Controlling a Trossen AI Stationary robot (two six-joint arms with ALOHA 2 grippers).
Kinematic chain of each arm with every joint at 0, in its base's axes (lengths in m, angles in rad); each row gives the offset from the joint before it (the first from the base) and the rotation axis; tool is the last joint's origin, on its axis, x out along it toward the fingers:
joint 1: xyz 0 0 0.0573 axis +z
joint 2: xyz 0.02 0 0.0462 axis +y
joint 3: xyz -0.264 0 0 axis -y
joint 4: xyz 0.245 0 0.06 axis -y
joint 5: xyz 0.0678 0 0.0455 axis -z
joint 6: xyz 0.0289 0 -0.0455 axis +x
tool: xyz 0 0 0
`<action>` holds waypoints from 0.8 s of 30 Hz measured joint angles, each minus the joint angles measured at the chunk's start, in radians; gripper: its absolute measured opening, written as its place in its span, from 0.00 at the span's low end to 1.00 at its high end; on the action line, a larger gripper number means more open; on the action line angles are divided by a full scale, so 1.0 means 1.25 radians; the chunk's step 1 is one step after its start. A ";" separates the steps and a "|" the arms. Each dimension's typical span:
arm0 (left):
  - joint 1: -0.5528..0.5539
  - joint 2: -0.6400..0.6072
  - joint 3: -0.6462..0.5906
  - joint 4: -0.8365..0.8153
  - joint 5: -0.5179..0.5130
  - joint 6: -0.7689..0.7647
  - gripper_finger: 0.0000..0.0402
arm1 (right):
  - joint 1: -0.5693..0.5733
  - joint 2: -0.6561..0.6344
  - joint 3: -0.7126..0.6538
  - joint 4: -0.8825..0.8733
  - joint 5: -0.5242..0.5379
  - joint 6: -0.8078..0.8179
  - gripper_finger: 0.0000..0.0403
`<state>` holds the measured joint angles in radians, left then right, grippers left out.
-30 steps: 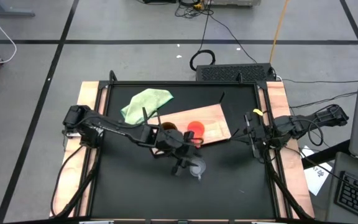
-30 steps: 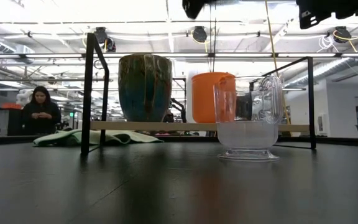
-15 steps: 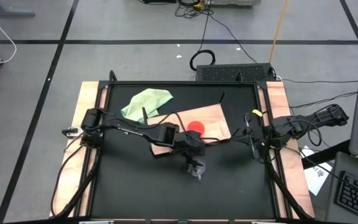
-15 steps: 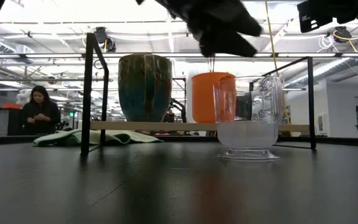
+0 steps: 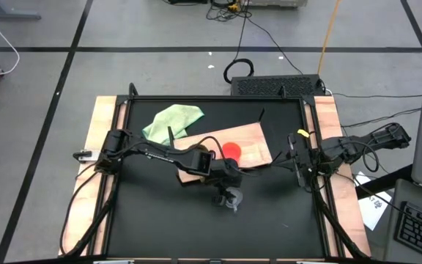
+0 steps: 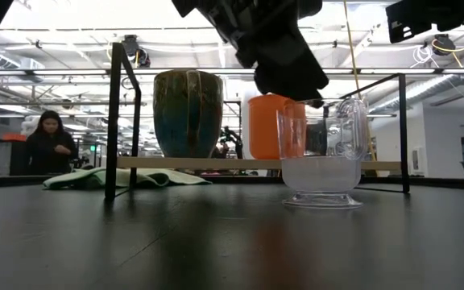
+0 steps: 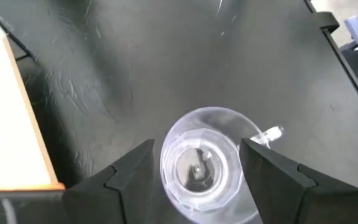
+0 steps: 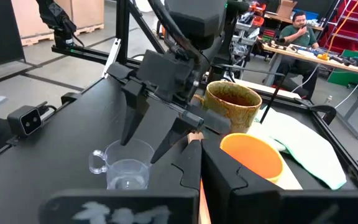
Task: Stack small to large cups/mugs on shelf
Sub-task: Put the transparent mug on the shelf
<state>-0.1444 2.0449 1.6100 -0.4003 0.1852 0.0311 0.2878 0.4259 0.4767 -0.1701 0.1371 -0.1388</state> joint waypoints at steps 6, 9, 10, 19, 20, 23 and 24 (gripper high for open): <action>0.000 0.000 0.000 -0.013 0.000 0.000 0.58 | 0.000 0.000 0.000 0.000 0.000 0.000 0.00; 0.000 0.000 0.000 -0.017 0.000 0.000 0.58 | 0.000 0.000 0.000 0.000 0.000 0.000 0.00; 0.000 0.000 0.000 -0.021 0.000 0.001 0.58 | 0.000 0.000 0.000 0.000 0.000 0.000 0.00; -0.002 0.000 0.000 -0.027 0.010 0.010 0.58 | 0.000 0.000 0.000 0.000 0.000 0.000 0.00; -0.002 0.000 -0.003 -0.025 0.013 0.010 0.58 | 0.000 0.000 0.000 0.000 0.000 0.000 0.00; -0.002 0.000 -0.015 -0.020 0.022 0.011 0.58 | 0.000 0.000 0.000 0.000 0.000 0.000 0.00; -0.002 0.000 -0.017 -0.019 0.022 0.014 0.58 | 0.000 0.000 0.000 0.000 0.000 0.000 0.00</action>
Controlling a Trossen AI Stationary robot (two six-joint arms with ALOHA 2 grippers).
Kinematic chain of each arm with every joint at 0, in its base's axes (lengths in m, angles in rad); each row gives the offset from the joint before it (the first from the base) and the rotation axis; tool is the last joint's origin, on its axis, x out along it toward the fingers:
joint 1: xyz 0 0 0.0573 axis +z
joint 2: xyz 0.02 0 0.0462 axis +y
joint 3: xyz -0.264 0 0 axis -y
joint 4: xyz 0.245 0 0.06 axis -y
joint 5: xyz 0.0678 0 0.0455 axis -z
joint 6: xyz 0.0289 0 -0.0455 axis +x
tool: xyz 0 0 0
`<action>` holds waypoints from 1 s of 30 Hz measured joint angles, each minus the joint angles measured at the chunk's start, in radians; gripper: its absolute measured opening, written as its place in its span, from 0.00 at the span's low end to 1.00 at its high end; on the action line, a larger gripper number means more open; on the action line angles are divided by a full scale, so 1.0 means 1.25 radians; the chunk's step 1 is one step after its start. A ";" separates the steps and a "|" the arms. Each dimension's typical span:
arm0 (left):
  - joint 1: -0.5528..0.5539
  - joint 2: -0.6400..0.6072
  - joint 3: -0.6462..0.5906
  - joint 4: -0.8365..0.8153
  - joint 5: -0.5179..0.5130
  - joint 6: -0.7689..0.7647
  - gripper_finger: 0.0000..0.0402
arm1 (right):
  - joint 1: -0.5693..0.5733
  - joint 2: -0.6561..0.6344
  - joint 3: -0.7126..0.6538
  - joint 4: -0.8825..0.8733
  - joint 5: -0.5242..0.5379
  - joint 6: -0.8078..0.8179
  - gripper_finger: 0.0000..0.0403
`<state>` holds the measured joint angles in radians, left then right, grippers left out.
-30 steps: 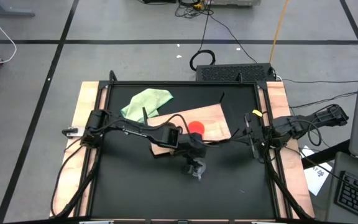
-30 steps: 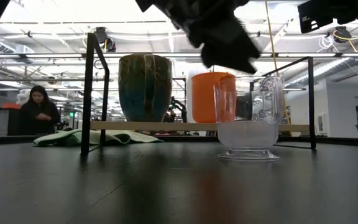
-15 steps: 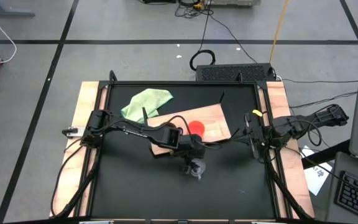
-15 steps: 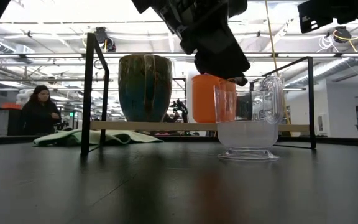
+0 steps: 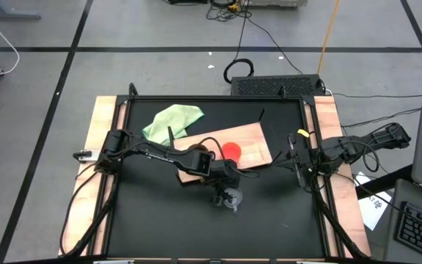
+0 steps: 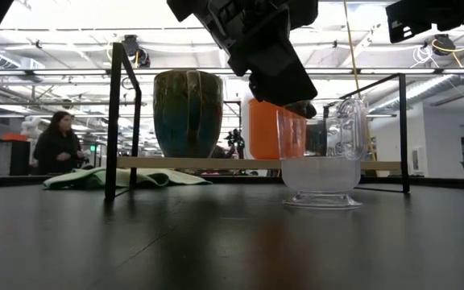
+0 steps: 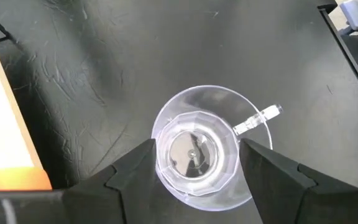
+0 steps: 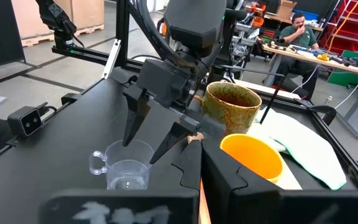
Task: Stack small to large cups/mugs on shelf
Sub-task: Put the transparent mug on the shelf
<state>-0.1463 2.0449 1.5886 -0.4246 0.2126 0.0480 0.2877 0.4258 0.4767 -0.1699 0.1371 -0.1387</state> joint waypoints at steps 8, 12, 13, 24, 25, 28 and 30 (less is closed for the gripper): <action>0.000 -0.001 -0.019 0.030 -0.001 0.006 0.58 | 0.000 0.000 0.000 0.000 0.000 0.000 0.00; -0.005 -0.002 -0.029 0.035 -0.032 0.048 0.58 | 0.000 0.000 0.000 -0.003 -0.001 0.000 0.00; -0.007 -0.002 -0.032 0.034 -0.047 0.066 0.58 | 0.000 0.000 0.000 -0.006 -0.001 0.000 0.00; -0.052 -0.003 -0.032 0.018 -0.109 0.183 0.58 | 0.000 0.000 0.000 -0.031 -0.002 0.006 0.00; -0.055 -0.003 -0.032 0.020 -0.109 0.184 0.58 | 0.000 0.000 0.000 -0.031 -0.002 0.006 0.00; -0.058 -0.003 -0.033 0.027 -0.109 0.183 0.58 | 0.000 0.000 0.000 -0.031 -0.002 0.006 0.00; -0.058 -0.002 -0.026 0.023 -0.108 0.183 0.58 | 0.000 0.000 0.000 -0.031 -0.002 0.006 0.00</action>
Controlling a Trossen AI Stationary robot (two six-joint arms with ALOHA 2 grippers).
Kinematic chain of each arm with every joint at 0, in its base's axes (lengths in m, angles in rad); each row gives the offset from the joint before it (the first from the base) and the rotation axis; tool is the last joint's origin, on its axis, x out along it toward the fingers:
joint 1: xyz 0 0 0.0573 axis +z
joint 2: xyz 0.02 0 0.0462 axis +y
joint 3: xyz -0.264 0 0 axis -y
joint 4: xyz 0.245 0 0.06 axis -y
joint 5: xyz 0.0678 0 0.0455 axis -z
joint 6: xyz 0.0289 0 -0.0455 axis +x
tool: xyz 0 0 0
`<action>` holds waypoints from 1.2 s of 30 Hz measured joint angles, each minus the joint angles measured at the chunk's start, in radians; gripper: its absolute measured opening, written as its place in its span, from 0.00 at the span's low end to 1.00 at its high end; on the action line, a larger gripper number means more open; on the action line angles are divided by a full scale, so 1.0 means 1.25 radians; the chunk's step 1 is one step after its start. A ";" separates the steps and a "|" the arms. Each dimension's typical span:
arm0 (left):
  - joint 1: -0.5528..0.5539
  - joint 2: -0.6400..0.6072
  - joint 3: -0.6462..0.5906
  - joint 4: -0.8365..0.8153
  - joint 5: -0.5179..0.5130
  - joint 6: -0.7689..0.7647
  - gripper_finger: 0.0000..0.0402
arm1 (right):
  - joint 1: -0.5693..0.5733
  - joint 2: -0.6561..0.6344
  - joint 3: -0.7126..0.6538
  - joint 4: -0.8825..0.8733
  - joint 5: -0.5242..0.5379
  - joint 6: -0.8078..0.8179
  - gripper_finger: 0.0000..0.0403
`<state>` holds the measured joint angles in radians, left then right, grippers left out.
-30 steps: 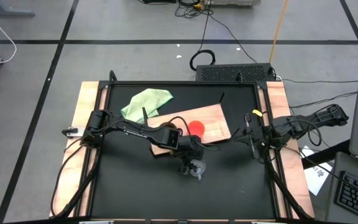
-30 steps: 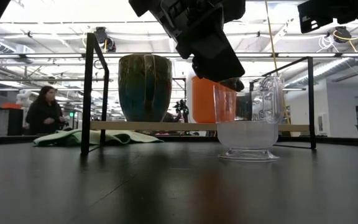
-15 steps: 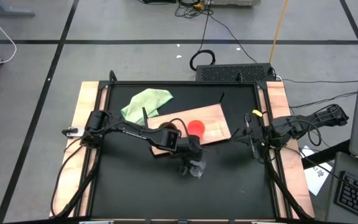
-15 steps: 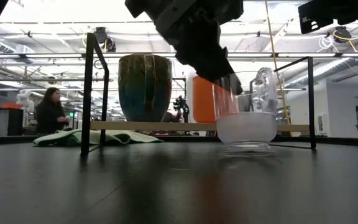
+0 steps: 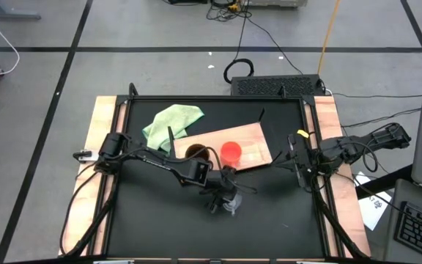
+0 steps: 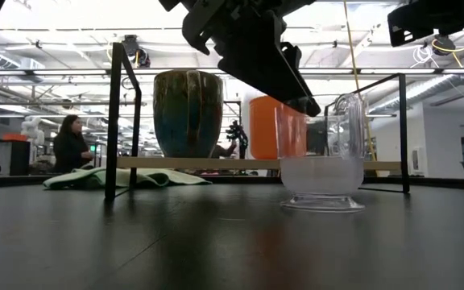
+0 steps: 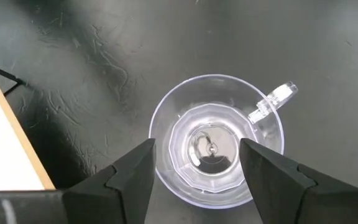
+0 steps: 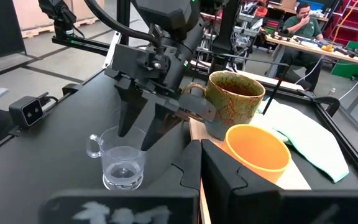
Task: Stack small to large cups/mugs on shelf
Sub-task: Put the transparent mug on the shelf
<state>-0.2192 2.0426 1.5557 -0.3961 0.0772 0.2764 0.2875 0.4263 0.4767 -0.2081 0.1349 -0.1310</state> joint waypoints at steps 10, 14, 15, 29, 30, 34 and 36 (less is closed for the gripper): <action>-0.004 0.002 0.047 -0.022 0.003 0.001 0.58 | 0.000 0.000 -0.003 0.001 0.000 0.012 0.00; -0.016 0.002 0.065 -0.053 0.024 -0.007 0.58 | 0.000 -0.001 -0.037 0.031 -0.001 0.012 0.00; -0.019 0.002 0.068 -0.068 0.032 -0.013 0.58 | 0.000 -0.001 -0.046 0.041 -0.001 0.011 0.00; -0.058 0.002 0.049 -0.087 0.001 -0.018 0.58 | 0.000 -0.002 -0.079 0.139 -0.001 -0.012 0.00; -0.058 0.002 0.046 -0.084 0.001 -0.017 0.58 | 0.000 -0.002 -0.079 0.140 -0.001 -0.012 0.00; -0.057 0.002 0.033 -0.076 0.000 -0.003 0.58 | 0.000 -0.002 -0.079 0.140 -0.001 -0.011 0.00; -0.057 0.002 0.028 -0.059 0.000 -0.003 0.58 | 0.000 -0.002 -0.079 0.140 -0.001 -0.011 0.00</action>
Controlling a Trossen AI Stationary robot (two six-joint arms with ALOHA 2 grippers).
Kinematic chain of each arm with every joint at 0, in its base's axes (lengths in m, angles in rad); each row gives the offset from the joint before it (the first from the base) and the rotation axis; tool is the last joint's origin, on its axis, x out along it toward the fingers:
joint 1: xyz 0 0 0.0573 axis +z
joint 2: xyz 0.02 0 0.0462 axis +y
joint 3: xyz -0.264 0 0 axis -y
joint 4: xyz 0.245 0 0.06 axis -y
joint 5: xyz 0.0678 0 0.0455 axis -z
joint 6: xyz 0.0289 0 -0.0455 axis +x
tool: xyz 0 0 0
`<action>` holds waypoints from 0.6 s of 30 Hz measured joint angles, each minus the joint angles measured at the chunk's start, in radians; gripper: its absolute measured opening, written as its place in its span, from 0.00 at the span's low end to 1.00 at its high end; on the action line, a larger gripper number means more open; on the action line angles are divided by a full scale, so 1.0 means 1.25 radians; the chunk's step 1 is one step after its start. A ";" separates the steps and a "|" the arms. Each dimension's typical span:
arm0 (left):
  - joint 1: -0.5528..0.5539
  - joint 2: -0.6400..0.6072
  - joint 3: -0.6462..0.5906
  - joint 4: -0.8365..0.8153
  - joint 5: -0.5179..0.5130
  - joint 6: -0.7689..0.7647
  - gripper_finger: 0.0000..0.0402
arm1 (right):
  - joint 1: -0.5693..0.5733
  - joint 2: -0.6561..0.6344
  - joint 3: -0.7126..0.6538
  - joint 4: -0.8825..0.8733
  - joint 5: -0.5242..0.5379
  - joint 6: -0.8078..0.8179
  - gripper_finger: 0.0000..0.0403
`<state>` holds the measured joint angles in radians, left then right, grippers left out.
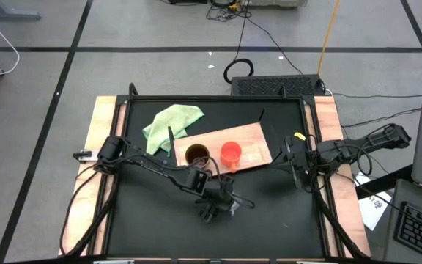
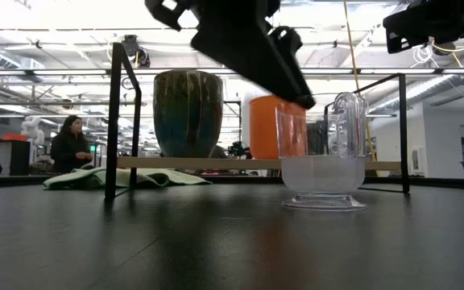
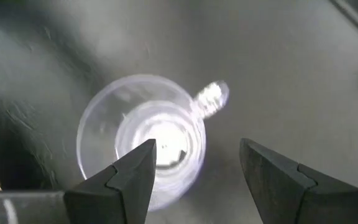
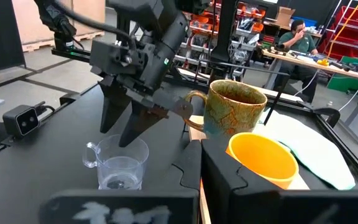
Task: Stack small to large cups/mugs on shelf
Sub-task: Put the transparent mug on the shelf
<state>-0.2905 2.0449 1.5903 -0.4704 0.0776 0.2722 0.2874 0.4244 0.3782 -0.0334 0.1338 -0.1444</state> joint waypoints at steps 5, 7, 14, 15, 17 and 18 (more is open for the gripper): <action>-0.002 -0.001 -0.023 0.018 0.000 0.018 0.58 | 0.000 0.000 0.000 0.000 0.000 0.000 0.00; -0.002 -0.001 -0.039 0.047 0.000 0.018 0.58 | 0.000 0.000 0.000 0.000 0.000 -0.001 0.00; -0.002 -0.001 -0.059 0.084 0.005 0.018 0.58 | 0.000 0.000 0.000 0.001 0.000 0.001 0.00; -0.002 -0.001 -0.059 0.089 0.006 0.018 0.58 | 0.000 0.000 0.000 0.001 0.000 0.001 0.00; -0.002 -0.001 -0.059 0.094 0.021 0.020 0.58 | 0.000 0.000 0.000 0.004 0.000 0.001 0.00; -0.002 -0.001 -0.059 0.095 0.028 0.024 0.57 | 0.000 0.000 0.000 0.005 0.000 0.001 0.00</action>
<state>-0.2924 2.0441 1.5162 -0.3519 0.1127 0.3023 0.2874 0.4244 0.3782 -0.0273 0.1337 -0.1436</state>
